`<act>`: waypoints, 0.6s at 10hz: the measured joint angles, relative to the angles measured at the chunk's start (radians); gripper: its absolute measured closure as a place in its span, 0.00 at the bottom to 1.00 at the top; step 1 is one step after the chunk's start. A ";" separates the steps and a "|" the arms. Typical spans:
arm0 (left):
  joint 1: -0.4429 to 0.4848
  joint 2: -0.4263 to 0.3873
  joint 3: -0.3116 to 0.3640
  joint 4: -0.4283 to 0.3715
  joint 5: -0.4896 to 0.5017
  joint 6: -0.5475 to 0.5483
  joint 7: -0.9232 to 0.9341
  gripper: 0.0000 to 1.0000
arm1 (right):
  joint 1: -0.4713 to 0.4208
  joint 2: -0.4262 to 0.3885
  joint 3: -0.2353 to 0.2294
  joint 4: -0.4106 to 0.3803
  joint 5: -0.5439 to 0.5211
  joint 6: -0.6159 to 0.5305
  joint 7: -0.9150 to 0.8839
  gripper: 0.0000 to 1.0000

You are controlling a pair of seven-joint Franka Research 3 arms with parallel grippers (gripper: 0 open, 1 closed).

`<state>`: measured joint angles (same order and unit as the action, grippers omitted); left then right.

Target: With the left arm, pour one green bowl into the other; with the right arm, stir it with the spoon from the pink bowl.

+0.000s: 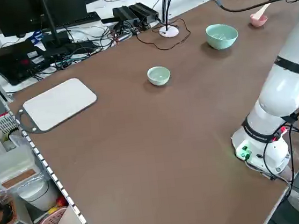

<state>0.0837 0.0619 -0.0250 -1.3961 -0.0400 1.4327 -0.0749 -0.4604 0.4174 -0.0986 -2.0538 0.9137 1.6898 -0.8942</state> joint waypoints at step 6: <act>0.000 0.000 0.000 0.000 0.000 0.000 0.000 0.00 | -0.009 0.026 0.000 0.000 0.002 0.000 -0.034 0.86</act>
<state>0.0840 0.0619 -0.0249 -1.3961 -0.0400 1.4328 -0.0749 -0.4691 0.4435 -0.0989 -2.0541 0.9158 1.6895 -0.9284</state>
